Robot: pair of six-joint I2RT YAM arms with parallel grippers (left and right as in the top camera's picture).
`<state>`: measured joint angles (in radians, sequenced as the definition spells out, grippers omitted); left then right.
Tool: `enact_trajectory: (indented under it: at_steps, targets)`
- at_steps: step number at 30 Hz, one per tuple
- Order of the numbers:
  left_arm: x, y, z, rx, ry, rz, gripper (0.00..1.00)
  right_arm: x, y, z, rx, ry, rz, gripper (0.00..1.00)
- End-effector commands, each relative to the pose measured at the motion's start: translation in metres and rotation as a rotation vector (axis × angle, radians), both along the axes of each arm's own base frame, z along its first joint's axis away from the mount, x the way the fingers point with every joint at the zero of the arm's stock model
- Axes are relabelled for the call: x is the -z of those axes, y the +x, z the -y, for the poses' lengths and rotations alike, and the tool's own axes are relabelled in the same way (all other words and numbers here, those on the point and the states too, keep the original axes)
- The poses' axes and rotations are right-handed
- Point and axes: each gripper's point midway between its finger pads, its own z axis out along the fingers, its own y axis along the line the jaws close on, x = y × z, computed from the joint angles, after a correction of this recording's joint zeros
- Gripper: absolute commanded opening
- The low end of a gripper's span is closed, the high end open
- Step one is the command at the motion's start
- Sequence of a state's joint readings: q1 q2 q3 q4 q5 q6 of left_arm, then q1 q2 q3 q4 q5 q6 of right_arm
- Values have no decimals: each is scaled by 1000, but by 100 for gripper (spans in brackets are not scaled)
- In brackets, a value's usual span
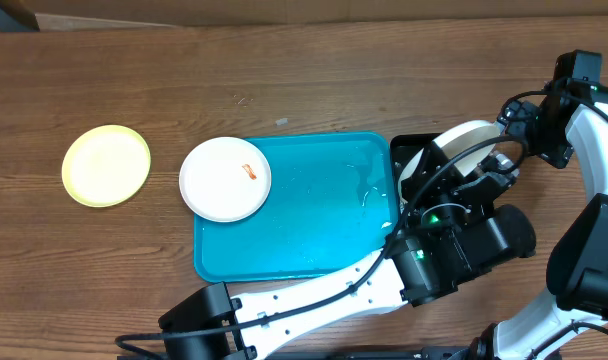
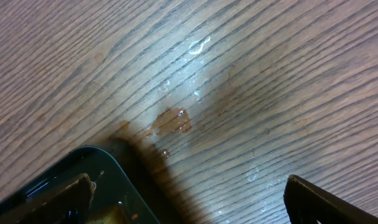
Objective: Clean dirty plates on tray and stack at the side
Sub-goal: 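Lift the white plate with the left gripper and swing it leftward, then lower the white plate onto the yellow plate at left and release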
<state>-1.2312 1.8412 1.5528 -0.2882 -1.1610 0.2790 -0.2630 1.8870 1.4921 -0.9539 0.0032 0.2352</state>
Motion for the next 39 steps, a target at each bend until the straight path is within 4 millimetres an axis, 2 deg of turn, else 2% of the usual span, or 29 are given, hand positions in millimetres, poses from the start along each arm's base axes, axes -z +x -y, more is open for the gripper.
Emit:
enact_trajectory:
  at_steps: [1, 4, 7, 12, 14, 17, 18, 21, 23, 26, 29, 32, 34, 35, 38, 39]
  targets:
    - [18, 5, 11, 44, -191, -120, 4, -11, 5, 2, 6, -3, 34, 100]
    - [48, 3, 19, 103, -290, -305, 4, -11, 5, 2, 6, -3, 34, 100]
    - [70, 8, 11, 90, -393, -470, 4, -11, 5, 2, 6, -3, 34, 100]
    - [97, 48, -39, -18, -623, -781, 4, -11, 5, 2, 6, -3, 34, 100]
    - [102, 63, -58, -16, -717, -900, 4, -11, 5, 2, 6, -3, 34, 100]
    - [101, 90, -102, -32, -889, -1032, 4, -11, 5, 2, 6, -3, 34, 100]
    - [100, 99, -118, -42, -942, -1057, 4, -11, 5, 2, 6, -3, 34, 100]
    - [100, 127, -190, -153, -1085, -1069, 4, -11, 5, 2, 6, -3, 34, 100]
    - [106, 140, -258, -306, -1164, -1041, 4, -11, 5, 2, 6, -3, 34, 100]
    - [115, 140, -343, -509, -1252, -992, 4, -11, 5, 2, 6, -3, 34, 100]
    - [121, 130, -420, -683, -1345, -929, 4, -11, 5, 2, 6, -3, 34, 100]
    - [126, 112, -488, -840, -1413, -847, 4, -11, 5, 2, 6, -3, 34, 100]
    - [129, 96, -531, -953, -1432, -783, 4, -10, 5, 2, 6, -3, 34, 100]
    - [132, 82, -562, -1038, -1440, -731, 4, -11, 5, 2, 6, -3, 34, 100]
    - [137, 56, -607, -1179, -1430, -649, 4, -11, 5, 2, 6, -3, 34, 100]
    - [138, 50, -616, -1209, -1427, -631, 4, -11, 5, 2, 6, -3, 34, 100]
